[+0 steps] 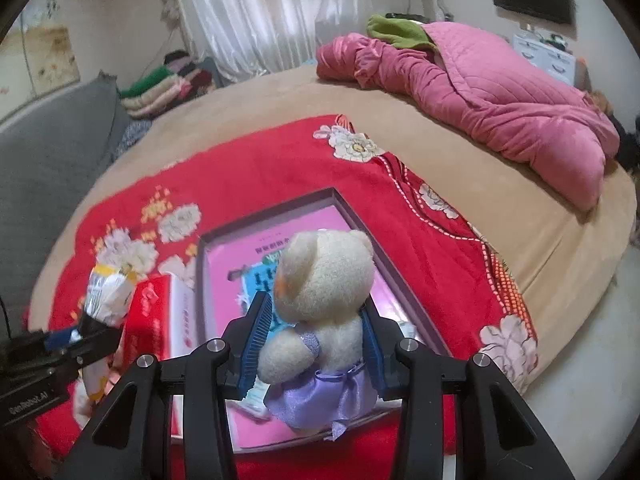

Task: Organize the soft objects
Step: 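Carry the teddy bear and snack bag into the pink tray with both tools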

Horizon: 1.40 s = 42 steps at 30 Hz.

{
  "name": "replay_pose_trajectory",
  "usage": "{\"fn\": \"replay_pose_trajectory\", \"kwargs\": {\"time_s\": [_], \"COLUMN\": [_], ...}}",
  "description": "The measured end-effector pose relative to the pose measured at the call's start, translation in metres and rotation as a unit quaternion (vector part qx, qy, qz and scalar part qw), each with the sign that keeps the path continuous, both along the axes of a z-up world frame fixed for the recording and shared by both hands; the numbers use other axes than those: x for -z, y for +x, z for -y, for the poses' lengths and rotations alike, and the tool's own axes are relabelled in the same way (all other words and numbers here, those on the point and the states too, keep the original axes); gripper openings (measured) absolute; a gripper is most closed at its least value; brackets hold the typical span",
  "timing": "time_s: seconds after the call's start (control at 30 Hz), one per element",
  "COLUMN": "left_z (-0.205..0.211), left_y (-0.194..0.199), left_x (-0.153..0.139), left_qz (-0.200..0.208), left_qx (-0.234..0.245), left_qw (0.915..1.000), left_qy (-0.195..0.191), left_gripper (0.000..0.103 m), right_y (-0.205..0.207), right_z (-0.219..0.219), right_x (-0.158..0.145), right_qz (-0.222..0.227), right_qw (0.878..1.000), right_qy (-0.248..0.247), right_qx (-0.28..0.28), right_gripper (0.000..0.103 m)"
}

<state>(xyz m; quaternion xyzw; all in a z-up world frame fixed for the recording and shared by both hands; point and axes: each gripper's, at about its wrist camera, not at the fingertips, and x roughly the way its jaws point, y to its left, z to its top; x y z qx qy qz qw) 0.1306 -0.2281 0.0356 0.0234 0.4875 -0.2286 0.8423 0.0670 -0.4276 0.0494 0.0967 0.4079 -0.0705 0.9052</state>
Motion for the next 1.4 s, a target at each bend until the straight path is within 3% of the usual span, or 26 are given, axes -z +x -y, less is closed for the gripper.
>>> {"fn": "replay_pose_trajectory", "kwargs": {"time_s": [0.3,0.47,0.8,1.0,1.13,1.4], "left_z": [0.042,0.054,0.069,0.072,0.073,0.081], "left_y": [0.011,0.013,0.014,0.015,0.016,0.015], "left_x": [0.02,0.03,0.046,0.054,0.056,0.063], "left_qz": [-0.016,-0.027,-0.039,-0.045,-0.047,-0.053], "left_qx": [0.028,0.035,0.048,0.049,0.05,0.056], "left_qw": [0.9993,0.9987,0.9973,0.9967,0.9965,0.9954], "left_qy": [0.019,0.027,0.04,0.046,0.048,0.057], "left_gripper": [0.038,0.038,0.038,0.038,0.038,0.038], "right_y": [0.007,0.014,0.022,0.024,0.021,0.008], "right_z": [-0.003,-0.004,-0.006,-0.008,-0.003,0.012], "right_x": [0.032,0.052,0.074,0.08,0.079,0.061], "right_qz": [-0.048,-0.073,-0.092,-0.097,-0.099,-0.076], "right_qw": [0.997,0.996,0.994,0.994,0.994,0.997], "right_qy": [-0.034,-0.017,-0.026,-0.028,-0.024,-0.024], "right_qx": [-0.04,-0.045,-0.044,-0.046,-0.039,-0.023], "right_gripper": [0.045,0.045,0.046,0.047,0.059,0.065]}}
